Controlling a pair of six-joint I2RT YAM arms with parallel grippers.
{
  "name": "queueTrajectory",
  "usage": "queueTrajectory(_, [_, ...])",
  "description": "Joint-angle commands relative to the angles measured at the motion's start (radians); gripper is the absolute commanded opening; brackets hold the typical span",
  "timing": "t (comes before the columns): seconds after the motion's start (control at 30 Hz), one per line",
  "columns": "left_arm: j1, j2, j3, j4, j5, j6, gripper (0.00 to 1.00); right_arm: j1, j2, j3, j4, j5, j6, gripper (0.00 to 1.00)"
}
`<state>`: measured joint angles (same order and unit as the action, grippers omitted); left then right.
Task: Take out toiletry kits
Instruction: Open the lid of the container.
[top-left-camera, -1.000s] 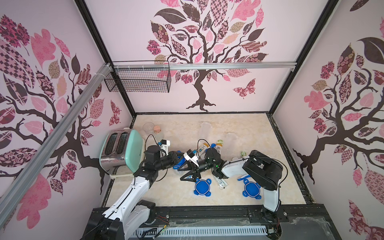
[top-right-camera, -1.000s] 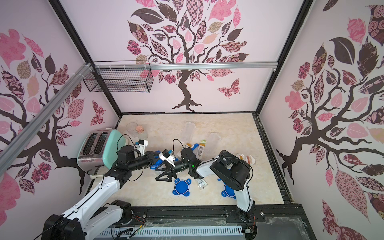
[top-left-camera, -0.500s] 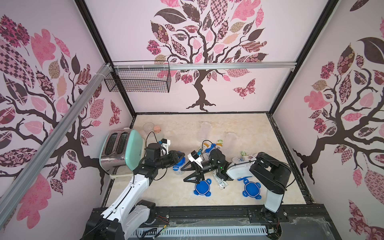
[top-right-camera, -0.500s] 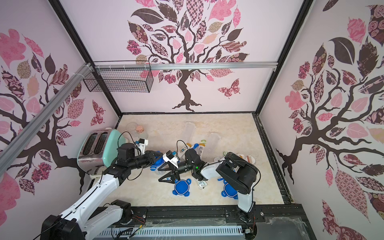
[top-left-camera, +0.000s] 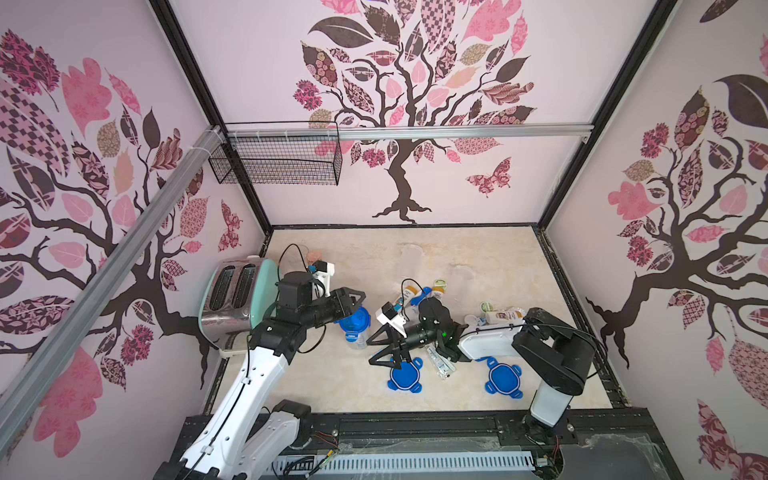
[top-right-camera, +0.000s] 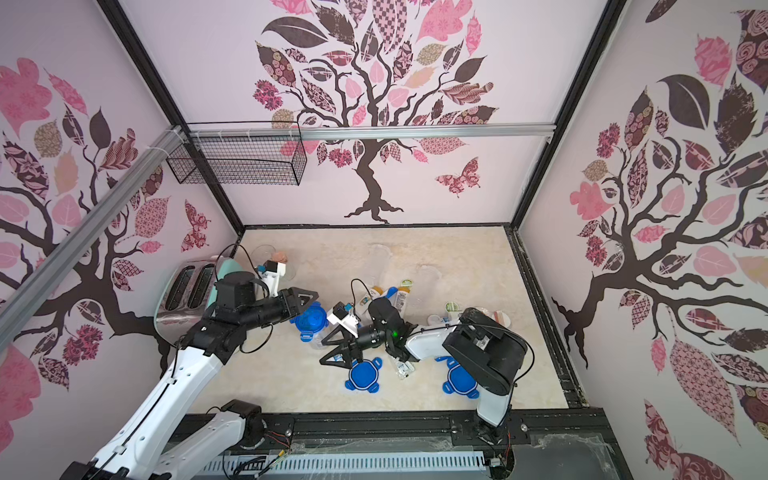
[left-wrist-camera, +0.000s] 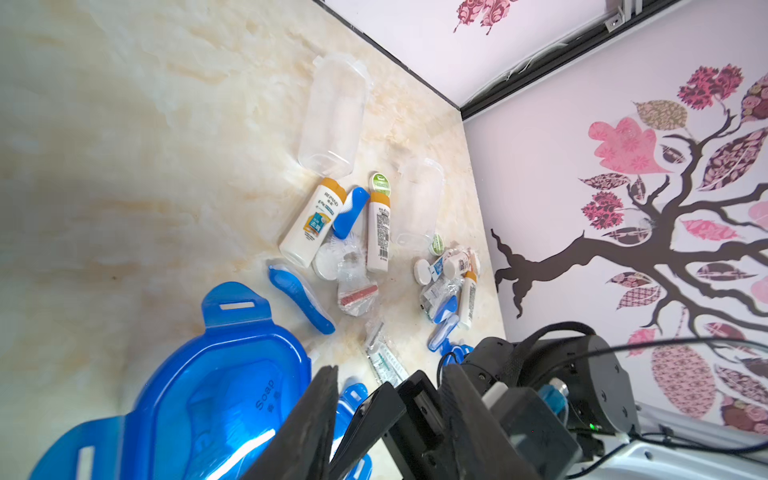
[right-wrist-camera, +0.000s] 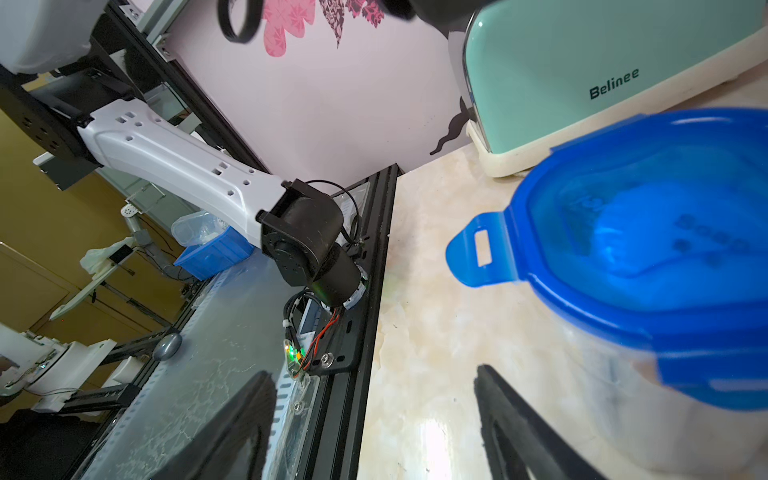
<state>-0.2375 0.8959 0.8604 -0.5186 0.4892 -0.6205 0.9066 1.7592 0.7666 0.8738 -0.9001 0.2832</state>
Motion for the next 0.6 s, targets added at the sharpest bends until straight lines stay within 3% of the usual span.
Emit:
queueTrajectory(0.0, [0.029, -0.055, 0.049, -0.141, -0.108, 0.101, 0.51, -0.001, -0.057, 0.016, -0.062, 0.029, -0.028, 0.78])
queueTrajectory(0.1, [0.060, -0.053, 0.085, -0.240, -0.225, 0.143, 0.56, -0.001, -0.086, 0.006, -0.084, 0.075, -0.023, 0.78])
queueTrajectory(0.17, [0.111, -0.045, 0.089, -0.270, -0.239, 0.158, 0.59, 0.000, -0.099, -0.009, -0.088, 0.100, -0.022, 0.78])
queueTrajectory(0.37, [0.397, -0.073, -0.008, -0.177, 0.018, 0.076, 0.67, -0.006, -0.141, -0.055, -0.093, 0.141, -0.021, 0.78])
queueTrajectory(0.57, [0.431, -0.069, -0.136, -0.042, 0.183, -0.071, 0.71, -0.008, -0.153, -0.084, -0.084, 0.150, -0.018, 0.78])
